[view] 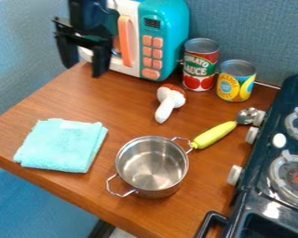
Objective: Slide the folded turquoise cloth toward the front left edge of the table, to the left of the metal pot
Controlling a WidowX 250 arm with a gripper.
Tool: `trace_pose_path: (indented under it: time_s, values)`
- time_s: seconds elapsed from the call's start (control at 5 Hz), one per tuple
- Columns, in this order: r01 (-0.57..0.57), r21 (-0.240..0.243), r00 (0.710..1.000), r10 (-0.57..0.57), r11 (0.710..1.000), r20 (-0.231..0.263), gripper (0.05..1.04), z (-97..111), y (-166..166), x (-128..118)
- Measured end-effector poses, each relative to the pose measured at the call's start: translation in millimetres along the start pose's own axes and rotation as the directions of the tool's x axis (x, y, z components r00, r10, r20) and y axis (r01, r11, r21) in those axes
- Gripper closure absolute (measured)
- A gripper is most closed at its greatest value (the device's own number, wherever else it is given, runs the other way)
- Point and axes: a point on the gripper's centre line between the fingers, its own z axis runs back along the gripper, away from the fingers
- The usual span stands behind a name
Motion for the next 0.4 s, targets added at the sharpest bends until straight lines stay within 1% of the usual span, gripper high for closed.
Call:
trace_pose_path:
  time_s: [0.2, 0.4]
  values:
    - [0.068, 0.006, 0.997, -0.069, 0.998, 0.019, 0.083, -2, -17, 9]
    - [0.077, -0.003, 0.997, -0.077, 0.997, 0.006, 0.083, -17, -26, 15]
